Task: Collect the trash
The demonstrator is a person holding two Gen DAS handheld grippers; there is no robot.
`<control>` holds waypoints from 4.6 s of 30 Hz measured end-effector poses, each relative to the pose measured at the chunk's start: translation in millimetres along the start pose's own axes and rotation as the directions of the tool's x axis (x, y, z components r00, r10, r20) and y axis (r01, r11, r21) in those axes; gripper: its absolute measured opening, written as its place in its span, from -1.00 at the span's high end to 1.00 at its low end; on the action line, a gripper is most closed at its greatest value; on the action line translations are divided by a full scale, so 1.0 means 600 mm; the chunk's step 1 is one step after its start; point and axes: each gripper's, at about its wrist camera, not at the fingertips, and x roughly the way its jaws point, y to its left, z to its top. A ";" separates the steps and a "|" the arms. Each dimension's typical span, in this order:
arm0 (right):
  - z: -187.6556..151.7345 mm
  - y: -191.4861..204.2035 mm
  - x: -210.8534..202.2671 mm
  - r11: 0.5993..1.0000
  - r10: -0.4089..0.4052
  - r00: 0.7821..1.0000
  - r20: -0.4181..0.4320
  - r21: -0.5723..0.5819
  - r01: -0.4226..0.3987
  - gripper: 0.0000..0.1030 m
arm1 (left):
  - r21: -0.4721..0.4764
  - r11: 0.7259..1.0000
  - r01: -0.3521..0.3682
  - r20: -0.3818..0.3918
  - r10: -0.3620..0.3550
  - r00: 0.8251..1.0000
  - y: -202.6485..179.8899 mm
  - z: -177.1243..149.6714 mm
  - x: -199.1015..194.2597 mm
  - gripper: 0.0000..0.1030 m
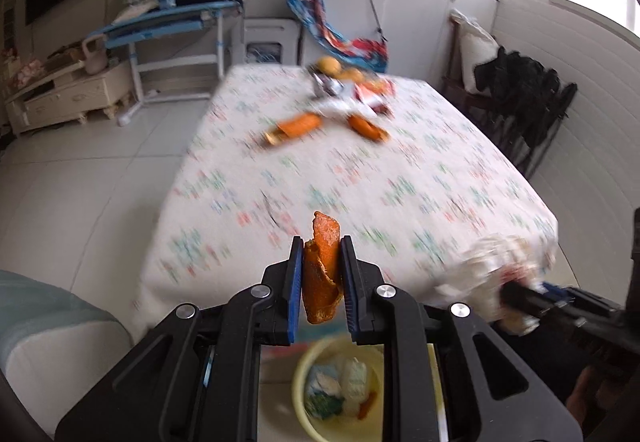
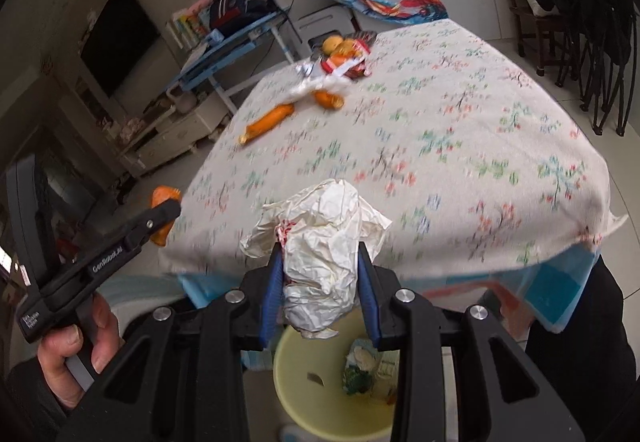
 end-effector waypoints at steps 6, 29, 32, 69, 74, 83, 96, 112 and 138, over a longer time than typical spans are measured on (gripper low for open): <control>-0.081 0.004 0.036 0.996 -0.074 0.979 -0.190 -0.063 0.063 0.10 | -0.010 0.996 0.093 -0.133 -0.094 0.987 -0.041 -0.085 0.016 0.66; 0.144 -0.053 0.002 0.981 -0.195 0.980 0.037 0.001 0.195 -0.36 | 0.058 0.994 -0.097 -0.109 0.103 0.989 -0.028 -0.036 -0.028 -0.25; 0.181 -0.076 0.029 0.976 -0.214 0.976 0.033 0.048 0.213 -0.37 | 0.082 0.987 -0.140 -0.064 0.145 0.987 -0.020 0.029 -0.032 -0.43; 0.332 -0.109 0.277 0.897 -0.436 0.898 -0.068 -0.121 0.426 -0.86 | 0.070 0.985 -0.156 -0.204 0.167 0.965 0.057 0.253 0.391 -0.87; 0.332 -0.110 0.278 0.897 -0.435 0.898 -0.068 -0.121 0.425 -0.86 | 0.068 0.986 -0.155 -0.203 0.166 0.965 0.056 0.252 0.390 -0.87; 0.332 -0.110 0.278 0.897 -0.435 0.898 -0.067 -0.122 0.426 -0.86 | 0.068 0.986 -0.155 -0.204 0.166 0.965 0.055 0.252 0.390 -0.87; 0.333 -0.110 0.277 0.897 -0.435 0.898 -0.066 -0.122 0.426 -0.86 | 0.068 0.986 -0.155 -0.204 0.166 0.965 0.057 0.252 0.390 -0.87; 0.332 -0.110 0.277 0.896 -0.436 0.898 -0.064 -0.123 0.426 -0.86 | 0.068 0.986 -0.155 -0.205 0.166 0.965 0.056 0.252 0.390 -0.87; 0.332 -0.110 0.278 0.896 -0.436 0.898 -0.062 -0.124 0.426 -0.86 | 0.068 0.986 -0.154 -0.205 0.165 0.965 0.057 0.253 0.390 -0.87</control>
